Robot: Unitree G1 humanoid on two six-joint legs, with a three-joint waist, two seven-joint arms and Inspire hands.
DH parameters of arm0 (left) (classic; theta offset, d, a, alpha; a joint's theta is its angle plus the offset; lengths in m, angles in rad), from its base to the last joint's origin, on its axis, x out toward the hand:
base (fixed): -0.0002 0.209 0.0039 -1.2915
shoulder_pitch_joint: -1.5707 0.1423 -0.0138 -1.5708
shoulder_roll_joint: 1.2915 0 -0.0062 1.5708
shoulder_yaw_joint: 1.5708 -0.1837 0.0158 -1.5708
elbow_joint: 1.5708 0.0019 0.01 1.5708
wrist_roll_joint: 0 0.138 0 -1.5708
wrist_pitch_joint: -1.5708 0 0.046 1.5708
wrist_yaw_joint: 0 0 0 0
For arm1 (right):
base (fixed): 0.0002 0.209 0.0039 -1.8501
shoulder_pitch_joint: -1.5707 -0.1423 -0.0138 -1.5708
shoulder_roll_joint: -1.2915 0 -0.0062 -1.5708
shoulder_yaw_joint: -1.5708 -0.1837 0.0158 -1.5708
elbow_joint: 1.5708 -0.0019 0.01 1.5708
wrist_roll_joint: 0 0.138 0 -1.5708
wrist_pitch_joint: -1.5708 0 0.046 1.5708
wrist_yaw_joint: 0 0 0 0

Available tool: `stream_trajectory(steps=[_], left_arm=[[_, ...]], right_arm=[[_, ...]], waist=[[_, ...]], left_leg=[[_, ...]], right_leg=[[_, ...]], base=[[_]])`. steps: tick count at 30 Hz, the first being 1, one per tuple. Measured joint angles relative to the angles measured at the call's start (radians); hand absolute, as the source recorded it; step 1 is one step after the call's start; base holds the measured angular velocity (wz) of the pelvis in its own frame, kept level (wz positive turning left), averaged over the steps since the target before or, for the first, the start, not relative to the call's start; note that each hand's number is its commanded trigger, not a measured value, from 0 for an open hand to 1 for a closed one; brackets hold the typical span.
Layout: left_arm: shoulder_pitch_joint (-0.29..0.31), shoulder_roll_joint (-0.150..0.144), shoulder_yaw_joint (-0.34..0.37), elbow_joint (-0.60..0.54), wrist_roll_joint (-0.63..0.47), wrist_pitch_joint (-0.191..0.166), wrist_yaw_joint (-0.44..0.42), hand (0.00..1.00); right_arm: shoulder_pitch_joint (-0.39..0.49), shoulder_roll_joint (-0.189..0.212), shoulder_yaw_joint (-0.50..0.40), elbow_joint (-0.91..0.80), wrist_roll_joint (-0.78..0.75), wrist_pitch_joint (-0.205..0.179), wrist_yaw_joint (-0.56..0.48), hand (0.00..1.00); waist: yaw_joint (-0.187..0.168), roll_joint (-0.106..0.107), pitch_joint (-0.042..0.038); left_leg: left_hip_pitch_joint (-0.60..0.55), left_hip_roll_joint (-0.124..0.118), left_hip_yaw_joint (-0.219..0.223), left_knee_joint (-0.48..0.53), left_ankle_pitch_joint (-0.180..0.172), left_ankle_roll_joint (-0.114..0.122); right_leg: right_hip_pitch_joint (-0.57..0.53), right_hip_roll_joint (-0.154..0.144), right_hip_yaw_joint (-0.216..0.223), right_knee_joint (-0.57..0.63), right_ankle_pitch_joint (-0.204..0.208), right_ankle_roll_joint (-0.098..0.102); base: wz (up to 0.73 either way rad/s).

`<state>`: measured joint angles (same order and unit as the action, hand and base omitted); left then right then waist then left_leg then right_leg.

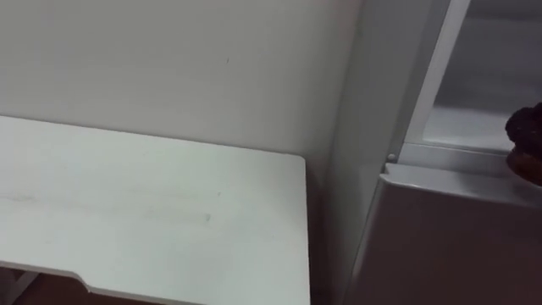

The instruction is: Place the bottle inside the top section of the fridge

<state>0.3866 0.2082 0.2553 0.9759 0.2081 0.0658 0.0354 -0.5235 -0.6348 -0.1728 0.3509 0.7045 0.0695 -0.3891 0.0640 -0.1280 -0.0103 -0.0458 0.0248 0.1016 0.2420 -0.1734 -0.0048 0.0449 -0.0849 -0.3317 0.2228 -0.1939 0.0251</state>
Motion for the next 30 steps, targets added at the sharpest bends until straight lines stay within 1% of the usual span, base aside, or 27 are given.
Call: stream_trajectory(steps=[3,4,6,8,10,12,13,14,15,18,21,26,29,30], left_arm=[[-0.002,0.011,0.0,-0.015,0.001,0.002,-0.007,0.0],[-0.003,0.017,-0.001,-0.022,0.001,0.002,-0.007,0.0],[-0.005,0.029,-0.001,-0.036,0.002,0.01,-0.007,0.0],[-0.014,0.034,-0.002,-0.044,0.002,0.017,-0.005,0.0],[-0.023,0.037,-0.004,-0.049,0.001,0.016,0.001,0.0],[-0.024,0.036,-0.006,-0.05,0.0,0.016,0.006,0.0],[-0.024,0.036,-0.006,-0.05,0.0,0.019,0.007,0.0],[-0.022,0.036,-0.006,-0.049,0.0,0.021,0.018,0.0],[-0.02,0.038,-0.009,-0.049,0.0,0.021,0.028,0.0],[-0.017,0.039,-0.029,-0.038,0.0,0.021,0.036,0.0],[-0.022,0.039,-0.044,-0.024,0.001,0.018,0.036,0.0],[-0.022,0.04,-0.047,-0.023,0.0,0.014,0.042,0.0],[-0.023,0.041,-0.054,-0.027,-0.004,0.007,0.042,0.0],[-0.023,0.041,-0.06,-0.03,-0.009,0.005,0.042,0.0]], right_arm=[[-0.06,-0.01,0.013,0.068,0.001,0.01,-0.041,1.0],[-0.087,-0.02,0.035,0.094,-0.001,0.012,-0.06,1.0],[-0.114,-0.037,0.067,0.122,0.007,0.014,-0.093,1.0],[-0.157,-0.037,0.076,0.171,0.007,0.018,-0.121,1.0],[-0.198,-0.037,0.076,0.222,-0.003,0.018,-0.152,1.0],[-0.237,-0.038,0.075,0.254,-0.005,0.018,-0.201,1.0],[-0.244,-0.038,0.075,0.256,-0.006,0.018,-0.212,1.0],[-0.258,-0.038,0.076,0.257,-0.007,0.018,-0.23,1.0],[-0.267,-0.038,0.08,0.257,-0.009,0.018,-0.245,1.0],[-0.296,-0.038,0.11,0.257,-0.012,0.019,-0.278,1.0],[-0.324,-0.038,0.124,0.259,-0.012,0.019,-0.295,1.0],[-0.372,-0.042,0.151,0.26,-0.011,0.018,-0.321,1.0],[-0.381,-0.044,0.152,0.259,-0.008,0.018,-0.322,1.0],[-0.381,-0.046,0.152,0.259,-0.008,0.018,-0.325,1.0]], waist=[[0.004,-0.006,0.0004],[0.007,-0.01,0.0023],[0.003,-0.019,0.003],[0.002,-0.018,0.0052],[0.009,-0.009,0.0113],[0.019,0.011,0.0095],[0.02,0.016,0.0072],[0.023,0.023,0.0087],[0.025,0.029,0.0072],[0.027,0.038,0.0026],[0.028,0.036,0.0034],[0.025,0.033,0.0053],[0.023,0.025,0.0091],[0.022,0.022,0.008]], left_leg=[[-0.036,0.0,-0.011,0.018,0.0,0.0],[-0.053,0.0,-0.019,0.027,0.0,0.0],[-0.084,0.002,-0.028,0.046,0.0,0.001],[-0.102,0.003,-0.035,0.057,-0.001,0.002],[-0.11,0.005,-0.038,0.071,-0.003,0.004],[-0.131,0.006,-0.044,0.091,-0.006,0.007],[-0.136,0.006,-0.045,0.094,-0.006,0.008],[-0.14,0.006,-0.045,0.094,-0.005,0.009],[-0.143,0.005,-0.045,0.094,-0.003,0.01],[-0.152,0.005,-0.045,0.093,0.003,0.01],[-0.157,0.004,-0.044,0.089,0.009,0.009],[-0.158,0.003,-0.044,0.085,0.012,0.007],[-0.161,0.002,-0.047,0.081,0.012,0.007],[-0.165,0.0,-0.048,0.081,0.012,0.007]], right_leg=[[-0.024,0.001,-0.006,0.003,0.001,-0.002],[-0.035,0.001,-0.013,0.006,0.003,-0.004],[-0.057,0.002,-0.024,0.012,0.006,-0.009],[-0.065,0.003,-0.028,0.014,0.01,-0.011],[-0.066,0.005,-0.031,0.014,0.016,-0.012],[-0.077,0.006,-0.032,0.017,0.021,-0.011],[-0.082,0.006,-0.032,0.018,0.022,-0.011],[-0.087,0.006,-0.03,0.019,0.024,-0.011],[-0.092,0.005,-0.03,0.022,0.024,-0.012],[-0.106,0.004,-0.028,0.026,0.024,-0.011],[-0.119,0.002,-0.028,0.034,0.021,-0.014],[-0.118,0.002,-0.029,0.032,0.019,-0.015],[-0.12,0.0,-0.033,0.031,0.018,-0.014],[-0.124,-0.001,-0.035,0.031,0.017,-0.013]], base=[[0.1],[0.15],[0.11],[0.07],[0.05],[0.02],[0.0],[0.0],[0.0],[0.0],[0.0],[0.0],[0.03],[0.04]])
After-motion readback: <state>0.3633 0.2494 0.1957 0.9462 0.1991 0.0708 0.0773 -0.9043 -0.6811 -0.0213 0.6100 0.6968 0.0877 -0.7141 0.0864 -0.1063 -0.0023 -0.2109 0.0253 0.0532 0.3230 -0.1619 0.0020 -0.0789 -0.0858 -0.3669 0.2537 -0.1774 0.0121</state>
